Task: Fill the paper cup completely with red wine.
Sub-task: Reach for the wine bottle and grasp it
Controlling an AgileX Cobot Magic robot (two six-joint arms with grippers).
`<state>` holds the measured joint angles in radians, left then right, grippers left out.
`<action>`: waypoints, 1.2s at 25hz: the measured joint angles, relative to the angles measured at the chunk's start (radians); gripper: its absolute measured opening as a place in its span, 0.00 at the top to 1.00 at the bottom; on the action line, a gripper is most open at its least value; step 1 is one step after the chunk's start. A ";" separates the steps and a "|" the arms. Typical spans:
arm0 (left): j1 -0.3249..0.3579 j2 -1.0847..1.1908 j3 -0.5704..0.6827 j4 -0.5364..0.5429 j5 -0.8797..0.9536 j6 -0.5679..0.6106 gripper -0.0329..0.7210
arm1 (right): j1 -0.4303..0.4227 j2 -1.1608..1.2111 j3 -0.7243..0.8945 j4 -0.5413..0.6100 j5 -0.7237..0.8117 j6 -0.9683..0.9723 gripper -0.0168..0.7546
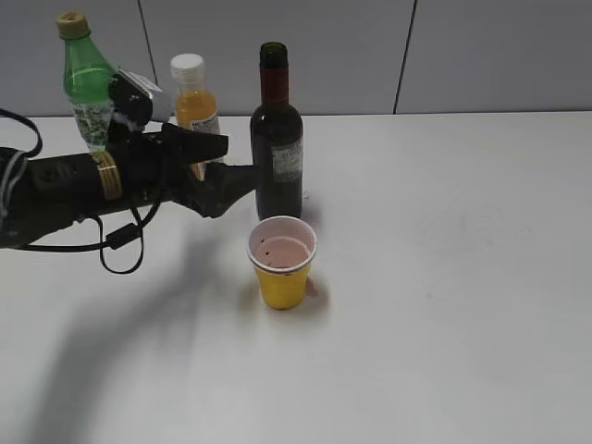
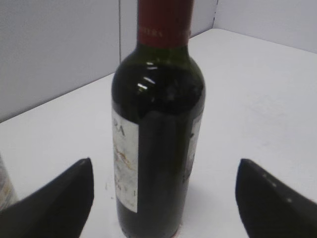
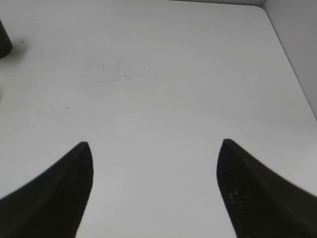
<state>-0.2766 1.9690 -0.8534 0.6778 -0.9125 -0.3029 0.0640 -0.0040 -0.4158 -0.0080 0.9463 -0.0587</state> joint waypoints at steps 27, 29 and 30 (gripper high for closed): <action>-0.110 0.226 -0.259 -0.116 0.066 -0.049 0.04 | 0.002 0.000 0.000 0.000 0.000 0.000 0.21; -0.112 0.241 -0.274 -0.116 0.055 -0.049 0.04 | 0.002 0.000 0.000 0.000 0.000 0.000 0.21; -0.113 0.248 -0.283 -0.116 0.050 -0.049 0.04 | 0.002 0.000 0.000 0.000 0.000 0.000 0.21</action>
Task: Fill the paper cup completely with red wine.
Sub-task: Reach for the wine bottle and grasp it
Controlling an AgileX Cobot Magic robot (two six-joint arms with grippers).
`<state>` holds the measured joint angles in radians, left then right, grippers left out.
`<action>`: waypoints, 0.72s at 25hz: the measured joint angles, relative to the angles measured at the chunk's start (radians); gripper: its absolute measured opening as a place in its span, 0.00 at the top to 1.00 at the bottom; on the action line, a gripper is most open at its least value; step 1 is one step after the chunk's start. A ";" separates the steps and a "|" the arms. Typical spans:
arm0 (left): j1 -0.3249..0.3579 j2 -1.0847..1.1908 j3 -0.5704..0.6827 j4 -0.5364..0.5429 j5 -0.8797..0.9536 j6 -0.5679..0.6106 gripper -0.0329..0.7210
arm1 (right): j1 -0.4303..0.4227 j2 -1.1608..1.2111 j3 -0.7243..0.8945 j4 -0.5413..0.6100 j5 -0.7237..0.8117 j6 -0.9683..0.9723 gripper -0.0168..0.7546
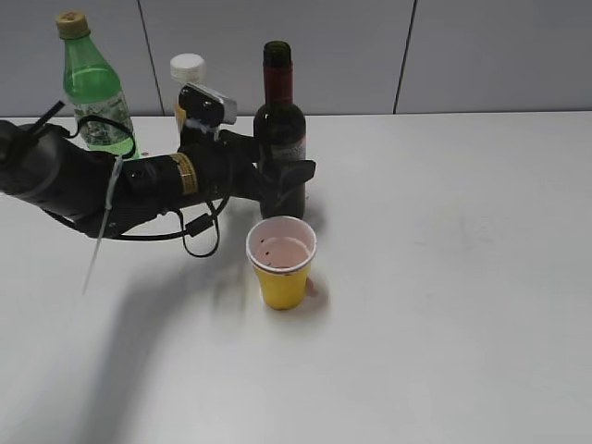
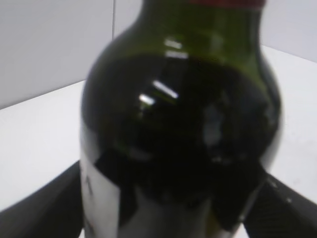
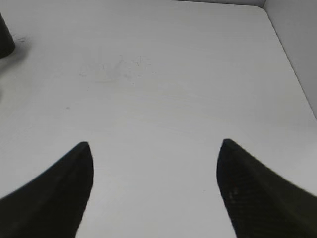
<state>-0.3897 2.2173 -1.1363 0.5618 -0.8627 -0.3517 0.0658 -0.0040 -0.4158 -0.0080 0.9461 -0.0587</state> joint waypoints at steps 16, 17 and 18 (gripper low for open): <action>-0.031 0.109 -0.142 -0.037 0.005 -0.001 0.16 | 0.000 0.000 0.000 0.000 0.000 0.000 0.21; -0.031 0.109 -0.143 -0.040 0.006 0.001 0.19 | 0.000 0.000 0.000 0.000 0.000 0.000 0.21; -0.031 0.109 -0.143 -0.043 0.007 0.002 0.19 | 0.000 0.000 0.000 0.000 0.000 0.000 0.21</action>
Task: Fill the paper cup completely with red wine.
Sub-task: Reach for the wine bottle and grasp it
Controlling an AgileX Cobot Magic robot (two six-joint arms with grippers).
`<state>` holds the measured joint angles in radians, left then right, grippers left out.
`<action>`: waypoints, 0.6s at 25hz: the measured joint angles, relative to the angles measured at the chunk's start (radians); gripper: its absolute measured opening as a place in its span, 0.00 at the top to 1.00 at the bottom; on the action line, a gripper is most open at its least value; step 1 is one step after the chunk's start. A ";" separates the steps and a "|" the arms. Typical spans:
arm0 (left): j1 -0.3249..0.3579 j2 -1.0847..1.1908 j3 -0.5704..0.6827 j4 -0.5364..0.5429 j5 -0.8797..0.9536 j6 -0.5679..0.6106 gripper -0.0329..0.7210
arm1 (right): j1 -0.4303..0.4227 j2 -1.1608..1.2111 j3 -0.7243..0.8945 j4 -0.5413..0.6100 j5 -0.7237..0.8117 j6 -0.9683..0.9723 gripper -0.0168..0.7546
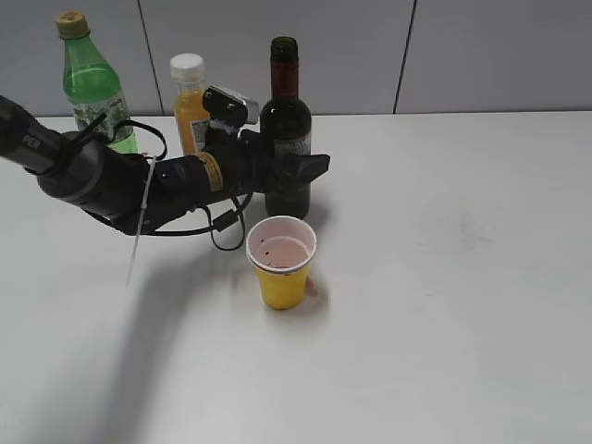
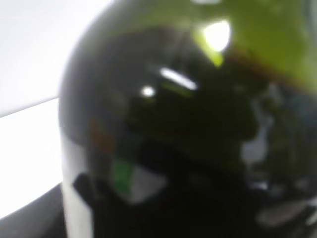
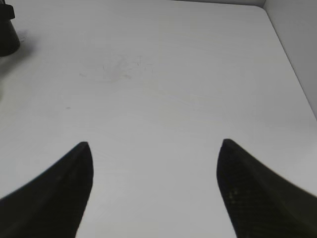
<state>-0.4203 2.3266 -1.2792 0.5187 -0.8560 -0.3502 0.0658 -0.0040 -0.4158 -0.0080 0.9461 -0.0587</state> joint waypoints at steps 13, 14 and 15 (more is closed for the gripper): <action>-0.001 -0.002 -0.001 -0.003 0.002 0.001 0.19 | 0.000 0.000 0.000 0.000 0.000 0.000 0.21; -0.001 -0.004 -0.001 -0.001 0.007 0.001 0.19 | 0.000 0.000 0.000 0.000 0.000 0.000 0.21; -0.001 -0.009 0.001 0.002 0.013 0.001 0.19 | 0.000 0.000 0.000 0.000 0.000 0.000 0.21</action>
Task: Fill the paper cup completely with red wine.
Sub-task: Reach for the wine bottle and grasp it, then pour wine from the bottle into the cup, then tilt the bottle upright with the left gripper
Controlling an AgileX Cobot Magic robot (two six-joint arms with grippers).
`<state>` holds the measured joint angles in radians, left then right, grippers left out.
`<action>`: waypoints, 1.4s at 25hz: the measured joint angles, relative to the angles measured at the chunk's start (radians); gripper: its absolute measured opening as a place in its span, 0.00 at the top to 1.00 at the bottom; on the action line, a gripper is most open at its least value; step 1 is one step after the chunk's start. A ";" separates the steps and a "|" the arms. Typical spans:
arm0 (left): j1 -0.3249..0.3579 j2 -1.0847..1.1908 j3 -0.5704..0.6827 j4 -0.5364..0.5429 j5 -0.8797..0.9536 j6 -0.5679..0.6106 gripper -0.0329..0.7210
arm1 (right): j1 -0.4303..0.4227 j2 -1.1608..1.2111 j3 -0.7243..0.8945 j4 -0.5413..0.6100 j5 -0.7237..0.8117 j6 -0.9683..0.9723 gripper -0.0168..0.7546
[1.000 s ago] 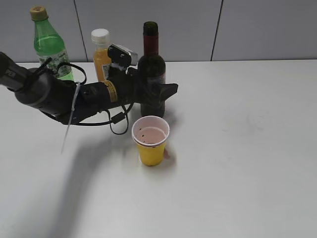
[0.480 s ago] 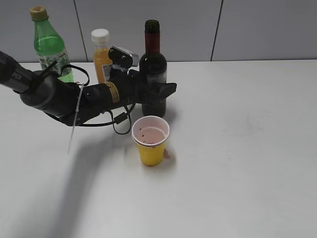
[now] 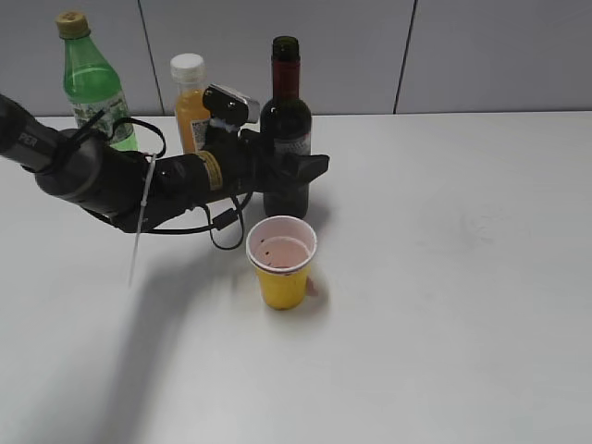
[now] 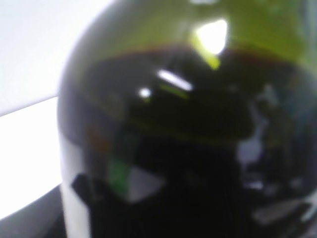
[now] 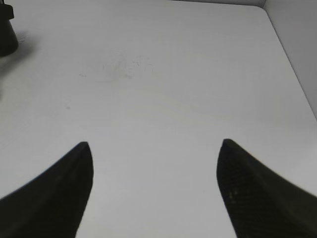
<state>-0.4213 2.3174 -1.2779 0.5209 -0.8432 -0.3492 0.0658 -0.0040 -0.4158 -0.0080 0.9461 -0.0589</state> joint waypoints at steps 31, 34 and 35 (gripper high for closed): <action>0.039 -0.383 0.297 -0.081 0.048 0.088 0.22 | 0.000 0.000 0.000 0.000 0.000 0.000 0.21; 0.039 -0.462 0.396 -0.136 0.054 0.146 0.22 | 0.000 0.000 0.000 0.000 0.000 0.000 0.21; 0.039 -0.486 0.425 -0.155 0.053 0.167 0.22 | 0.000 0.000 0.000 0.000 0.000 0.000 0.21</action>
<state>-0.3826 1.8316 -0.8529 0.3658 -0.7905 -0.1822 0.0658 -0.0040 -0.4158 -0.0080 0.9461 -0.0589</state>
